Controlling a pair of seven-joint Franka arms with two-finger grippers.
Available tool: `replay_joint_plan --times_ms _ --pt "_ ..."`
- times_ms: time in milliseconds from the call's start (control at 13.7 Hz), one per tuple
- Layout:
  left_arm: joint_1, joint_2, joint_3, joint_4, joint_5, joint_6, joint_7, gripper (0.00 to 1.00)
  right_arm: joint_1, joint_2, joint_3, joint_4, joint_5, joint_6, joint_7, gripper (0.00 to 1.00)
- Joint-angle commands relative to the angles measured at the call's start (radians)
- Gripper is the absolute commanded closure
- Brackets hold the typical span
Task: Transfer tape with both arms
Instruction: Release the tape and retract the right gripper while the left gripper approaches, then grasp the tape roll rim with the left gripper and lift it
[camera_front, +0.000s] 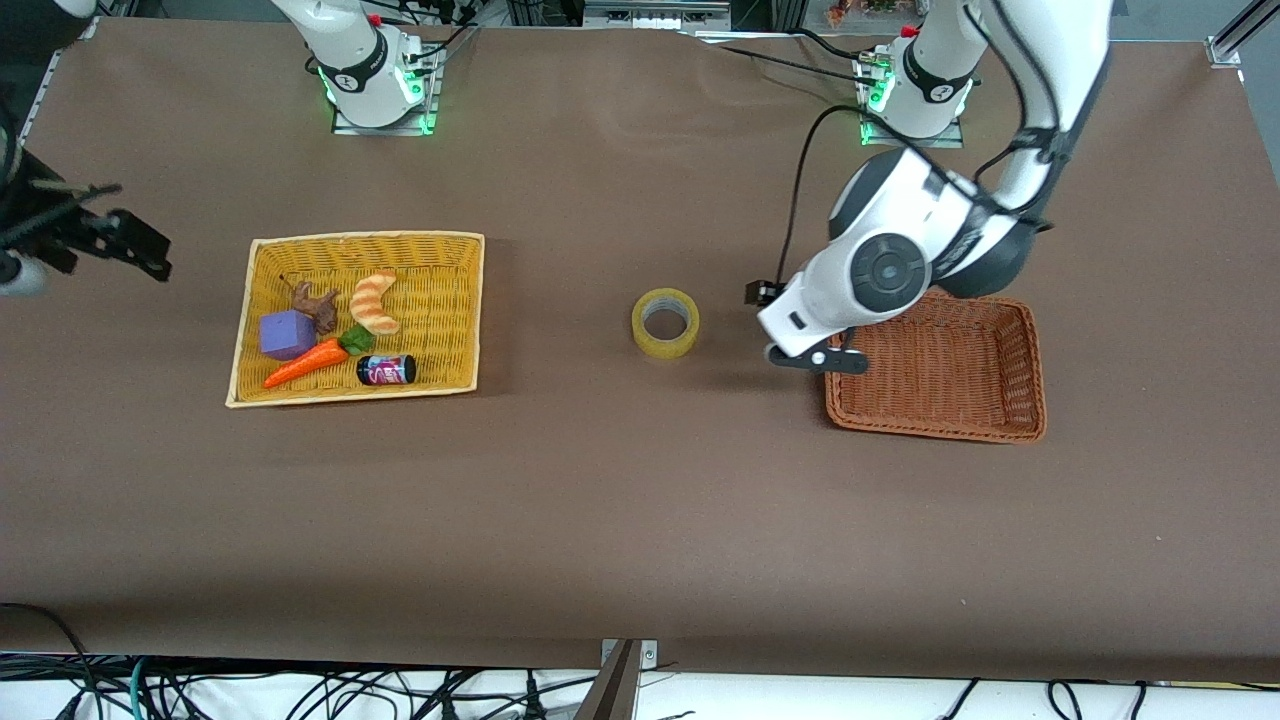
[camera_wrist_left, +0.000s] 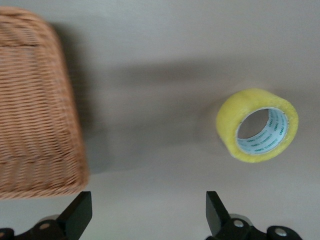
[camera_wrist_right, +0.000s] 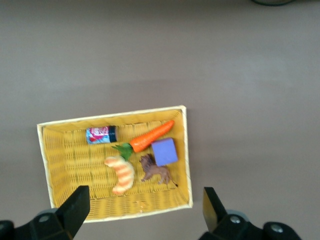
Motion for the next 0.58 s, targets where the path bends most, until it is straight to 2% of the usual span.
replay_joint_plan --times_ms 0,73,219,511 --pt "-0.074 0.083 -0.001 0.022 -0.009 0.086 -0.038 0.0 0.057 -0.054 -0.118 -0.06 0.023 0.015 -0.131 0.0" --pt "-0.091 0.099 0.0 0.022 -0.008 0.118 -0.05 0.0 0.077 -0.054 -0.152 -0.059 0.026 0.005 -0.148 0.0" --pt "-0.117 0.148 0.0 0.022 0.003 0.201 -0.05 0.0 0.075 -0.045 -0.155 -0.054 0.064 -0.021 -0.15 0.0" --pt "-0.151 0.245 0.0 0.024 0.07 0.321 -0.041 0.03 0.077 0.027 -0.158 0.033 0.075 -0.042 -0.151 0.0"
